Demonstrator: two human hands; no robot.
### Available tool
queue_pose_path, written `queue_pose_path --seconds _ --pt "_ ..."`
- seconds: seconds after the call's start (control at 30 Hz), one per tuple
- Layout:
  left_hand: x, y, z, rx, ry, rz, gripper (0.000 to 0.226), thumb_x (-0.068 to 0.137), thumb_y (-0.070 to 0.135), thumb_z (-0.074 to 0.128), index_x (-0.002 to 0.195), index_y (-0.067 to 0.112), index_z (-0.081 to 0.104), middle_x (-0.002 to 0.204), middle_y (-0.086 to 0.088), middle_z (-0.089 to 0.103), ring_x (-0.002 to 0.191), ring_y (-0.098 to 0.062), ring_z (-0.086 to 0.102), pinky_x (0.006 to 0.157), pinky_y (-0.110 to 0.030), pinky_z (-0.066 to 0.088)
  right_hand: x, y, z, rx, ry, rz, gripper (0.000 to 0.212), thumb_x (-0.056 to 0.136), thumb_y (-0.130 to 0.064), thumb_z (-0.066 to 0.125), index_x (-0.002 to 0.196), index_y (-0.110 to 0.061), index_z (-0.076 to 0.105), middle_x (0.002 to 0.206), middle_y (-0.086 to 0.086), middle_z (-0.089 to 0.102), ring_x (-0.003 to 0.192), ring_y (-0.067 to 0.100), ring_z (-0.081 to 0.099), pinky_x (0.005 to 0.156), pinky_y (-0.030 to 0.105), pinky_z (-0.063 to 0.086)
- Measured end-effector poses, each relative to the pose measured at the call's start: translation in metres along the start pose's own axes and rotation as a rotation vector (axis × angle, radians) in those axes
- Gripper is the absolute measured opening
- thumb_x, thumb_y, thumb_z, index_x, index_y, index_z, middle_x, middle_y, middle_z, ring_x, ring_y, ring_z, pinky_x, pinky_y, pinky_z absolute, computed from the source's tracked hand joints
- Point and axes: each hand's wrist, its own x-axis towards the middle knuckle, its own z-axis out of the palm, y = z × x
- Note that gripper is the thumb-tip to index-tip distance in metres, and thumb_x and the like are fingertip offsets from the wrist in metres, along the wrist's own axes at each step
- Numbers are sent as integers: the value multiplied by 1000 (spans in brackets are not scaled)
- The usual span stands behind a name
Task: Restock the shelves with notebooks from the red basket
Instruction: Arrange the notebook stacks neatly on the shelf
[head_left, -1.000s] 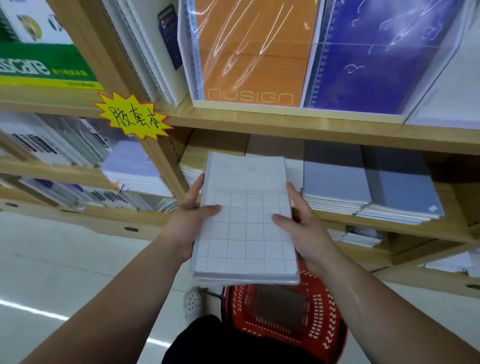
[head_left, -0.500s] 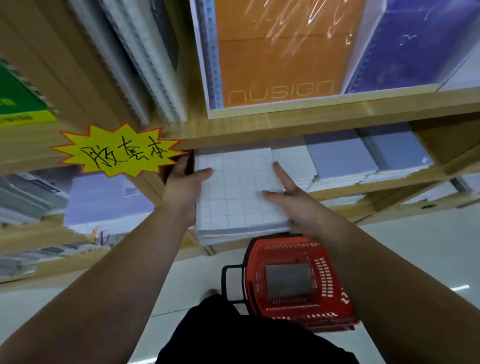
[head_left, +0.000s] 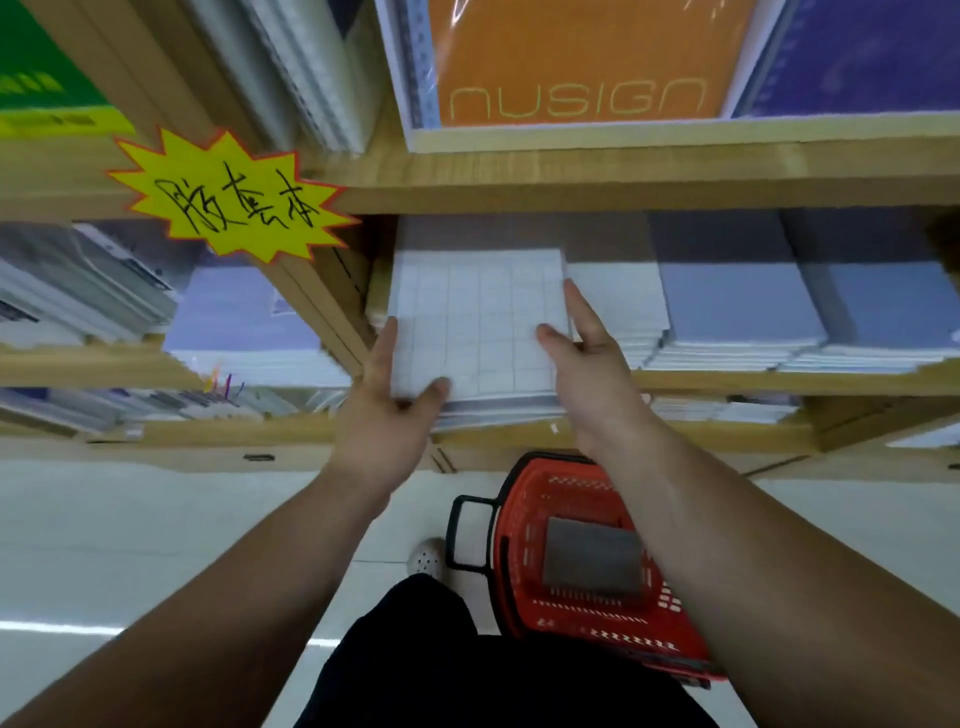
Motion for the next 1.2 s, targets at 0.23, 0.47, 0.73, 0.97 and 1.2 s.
queue_pose_path --seconds 0.23,0.47,0.73,0.97,1.2 --pt "7 0 17 -110 182 -35 64 101 11 58 156 35 35 94 35 54 57 15 57 77 -37 59 29 -16 8 -72 10 -93 57 103 -23 57 156 -29 37 160 -11 37 137 4 45 85 7 28" --pt "57 18 13 213 133 93 71 99 12 48 159 38 20 145 -4 44 101 -26 59 79 -30 47 83 -37 28 -462 -22 -162 63 103 -45 48 159 -23 28 158 3 41 136 23 47 111 35 40" --pt "69 19 7 476 125 157 85 83 26 47 162 31 15 147 -12 43 126 -40 46 103 -53 45 86 -38 26 -429 -71 -57 65 106 -43 46 161 -20 21 161 8 34 144 26 38 101 25 34" --pt "56 23 18 45 124 185 76 93 15 56 158 36 25 152 4 38 108 -19 61 84 -37 57 80 -27 12 -251 -90 -120 76 102 -34 59 162 -31 12 165 -3 27 148 19 32 111 29 32" --pt "27 22 66 -30 -35 206 76 96 17 56 160 32 19 158 6 36 137 -15 47 106 -26 42 70 -35 -54 -35 45 -252 63 94 -7 63 152 -23 45 143 -1 59 127 15 57 105 31 49"
